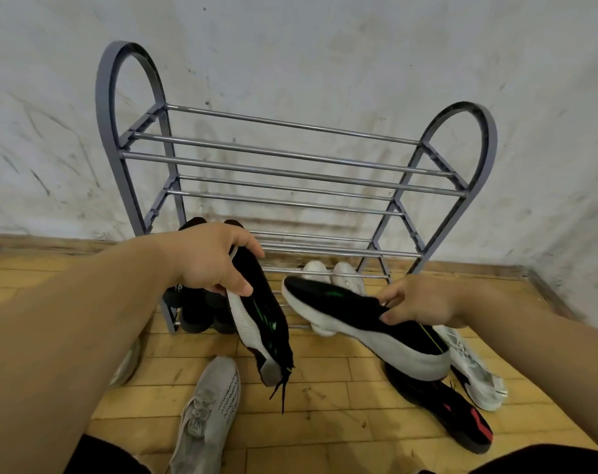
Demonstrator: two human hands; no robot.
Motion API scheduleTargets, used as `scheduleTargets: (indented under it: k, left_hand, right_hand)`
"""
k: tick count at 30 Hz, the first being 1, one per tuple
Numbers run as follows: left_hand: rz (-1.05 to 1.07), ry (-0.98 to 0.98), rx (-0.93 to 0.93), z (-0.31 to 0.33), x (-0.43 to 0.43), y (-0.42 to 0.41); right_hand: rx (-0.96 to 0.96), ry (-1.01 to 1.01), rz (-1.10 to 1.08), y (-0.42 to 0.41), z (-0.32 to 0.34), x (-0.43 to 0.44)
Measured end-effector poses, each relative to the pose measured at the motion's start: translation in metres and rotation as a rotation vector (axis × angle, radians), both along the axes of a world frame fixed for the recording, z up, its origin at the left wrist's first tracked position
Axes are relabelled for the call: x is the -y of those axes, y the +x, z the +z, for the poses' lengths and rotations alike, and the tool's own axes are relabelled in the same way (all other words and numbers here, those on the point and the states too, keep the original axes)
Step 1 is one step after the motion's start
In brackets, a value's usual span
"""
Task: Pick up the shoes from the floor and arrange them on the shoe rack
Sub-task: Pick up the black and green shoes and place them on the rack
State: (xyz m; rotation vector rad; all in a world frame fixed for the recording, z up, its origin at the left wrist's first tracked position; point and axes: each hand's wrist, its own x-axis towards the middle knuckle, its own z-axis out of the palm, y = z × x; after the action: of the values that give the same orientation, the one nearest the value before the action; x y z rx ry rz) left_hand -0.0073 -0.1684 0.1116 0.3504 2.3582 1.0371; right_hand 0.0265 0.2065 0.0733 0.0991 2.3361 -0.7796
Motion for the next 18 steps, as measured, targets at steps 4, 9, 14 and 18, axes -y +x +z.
scheduleTargets:
  k: [4, 9, 14, 18]
  left_hand:
    - [-0.006, -0.019, 0.041, -0.008, -0.004, 0.0]
    - [-0.012, -0.016, 0.054, -0.016, -0.008, -0.003]
    - [-0.011, 0.011, 0.046, -0.022, -0.012, -0.01]
    - [-0.006, 0.044, 0.056, -0.031, -0.018, -0.014]
  right_hand:
    - [0.139, 0.143, 0.051, 0.006, -0.019, 0.002]
    - [0.092, 0.237, -0.067, -0.007, -0.036, -0.008]
    - [-0.158, 0.259, -0.266, -0.029, -0.054, -0.002]
    - [-0.334, 0.263, -0.42, -0.055, -0.064, 0.002]
